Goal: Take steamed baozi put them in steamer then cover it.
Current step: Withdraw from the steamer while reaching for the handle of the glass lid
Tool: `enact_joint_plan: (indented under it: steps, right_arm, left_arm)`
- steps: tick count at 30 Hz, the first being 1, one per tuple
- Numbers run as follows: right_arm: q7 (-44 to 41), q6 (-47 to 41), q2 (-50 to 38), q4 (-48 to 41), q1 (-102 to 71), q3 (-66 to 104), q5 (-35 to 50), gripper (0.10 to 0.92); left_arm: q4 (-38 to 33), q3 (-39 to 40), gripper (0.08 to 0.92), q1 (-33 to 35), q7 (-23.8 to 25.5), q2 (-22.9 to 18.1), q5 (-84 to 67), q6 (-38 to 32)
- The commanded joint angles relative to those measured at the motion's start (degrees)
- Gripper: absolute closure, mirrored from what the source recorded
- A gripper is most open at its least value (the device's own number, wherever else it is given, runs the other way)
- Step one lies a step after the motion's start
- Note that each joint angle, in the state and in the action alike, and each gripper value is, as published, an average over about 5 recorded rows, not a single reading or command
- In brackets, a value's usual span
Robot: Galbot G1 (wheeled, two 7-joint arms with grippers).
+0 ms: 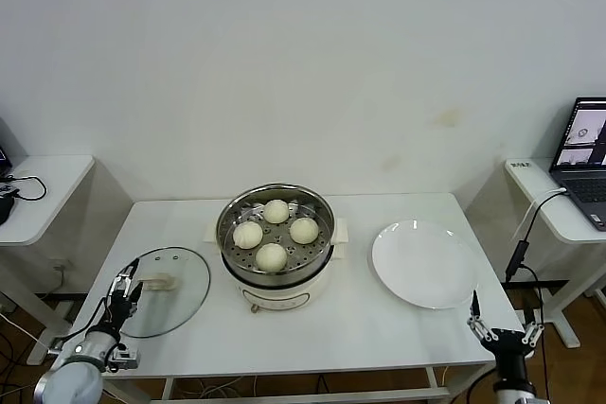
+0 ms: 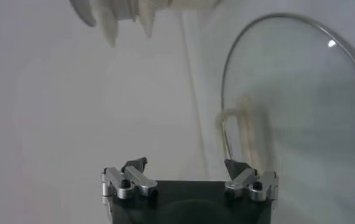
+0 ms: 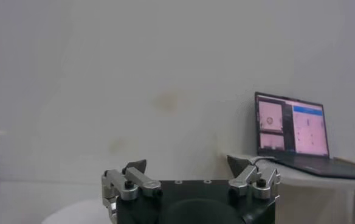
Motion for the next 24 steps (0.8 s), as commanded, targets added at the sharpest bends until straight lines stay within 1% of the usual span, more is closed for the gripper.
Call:
enact_joint_plan:
  steps: [1, 13, 24]
  right_arm:
    - [0.1, 0.7, 0.7, -0.3, -1.0, 0.7, -0.2, 0.203]
    - [-0.1, 1.0, 1.2, -0.4, -1.6, 0.4, -0.5, 0.203]
    - [-0.3, 1.0, 1.5, -0.4, -1.9, -0.1, -1.1, 0.203]
  left_arm:
    - [4.7, 1.1, 0.177, -4.1, 0.0, 0.2, 2.4, -0.2]
    - [5.7, 2.7, 0.177, -6.4, 0.7, -1.0, 2.8, -0.2]
    - [11.1, 3.5, 0.177, -10.6, 0.2, -1.5, 2.7, -0.7]
